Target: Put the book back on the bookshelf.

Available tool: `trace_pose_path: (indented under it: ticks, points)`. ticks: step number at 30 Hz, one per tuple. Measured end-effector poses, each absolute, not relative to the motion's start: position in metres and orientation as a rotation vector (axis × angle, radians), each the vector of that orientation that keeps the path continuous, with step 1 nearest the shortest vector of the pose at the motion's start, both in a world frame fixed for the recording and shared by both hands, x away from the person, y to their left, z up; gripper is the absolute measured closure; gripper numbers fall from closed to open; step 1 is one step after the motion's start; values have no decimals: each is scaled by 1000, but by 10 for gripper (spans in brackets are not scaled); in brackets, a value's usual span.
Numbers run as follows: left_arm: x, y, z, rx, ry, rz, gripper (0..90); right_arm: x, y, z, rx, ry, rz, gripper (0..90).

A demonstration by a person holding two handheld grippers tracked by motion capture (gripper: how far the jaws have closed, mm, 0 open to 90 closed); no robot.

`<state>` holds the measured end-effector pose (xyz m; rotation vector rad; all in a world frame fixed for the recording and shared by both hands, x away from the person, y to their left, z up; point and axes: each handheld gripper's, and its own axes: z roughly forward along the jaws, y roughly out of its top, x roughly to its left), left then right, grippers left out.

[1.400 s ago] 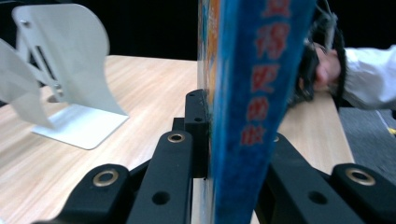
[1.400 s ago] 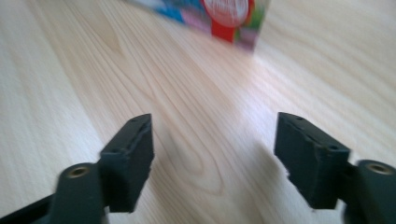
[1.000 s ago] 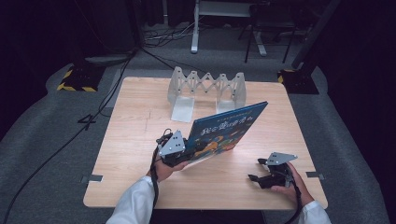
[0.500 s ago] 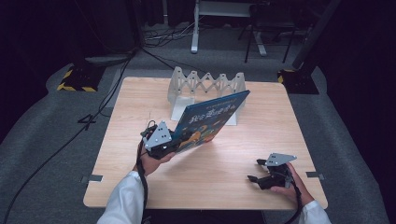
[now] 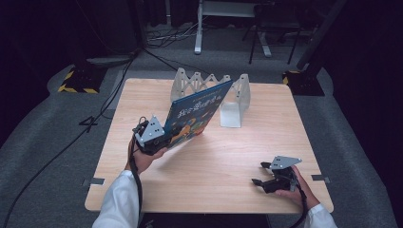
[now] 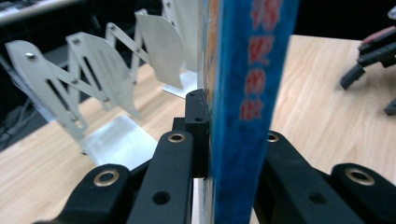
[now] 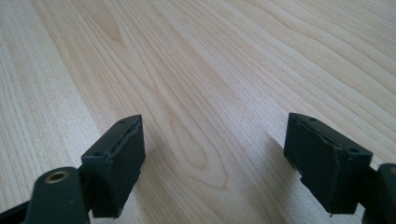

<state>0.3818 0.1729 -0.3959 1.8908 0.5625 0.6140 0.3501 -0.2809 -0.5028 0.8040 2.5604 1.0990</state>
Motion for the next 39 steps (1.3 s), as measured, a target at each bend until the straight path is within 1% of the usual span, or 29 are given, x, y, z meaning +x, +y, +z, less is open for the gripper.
trace_pose_path:
  ticks: [12, 15, 21, 23, 27, 30, 34, 39]
  points:
    - [389, 184, -378, 1881, 610, 733, 831, 351, -281, -502, 801, 2572, 1097, 218]
    - [392, 185, -372, 1889, 629, 787, 830, 352, -281, -502, 798, 2574, 1098, 218]
    - [398, 192, -373, 1847, 665, 791, 830, 352, -281, -502, 792, 2578, 1104, 218]
    - [402, 193, -375, 1802, 709, 814, 830, 352, -281, -502, 792, 2578, 1104, 218]
    - [407, 198, -384, 1700, 780, 785, 829, 352, -282, -502, 790, 2577, 1105, 218]
    - [410, 195, -392, 1672, 812, 788, 829, 352, -282, -502, 786, 2579, 1108, 218]
    - [411, 187, -404, 1588, 844, 767, 828, 351, -281, -503, 780, 2573, 1105, 214]
    - [409, 177, -412, 1581, 840, 771, 823, 351, -281, -503, 776, 2573, 1108, 215]
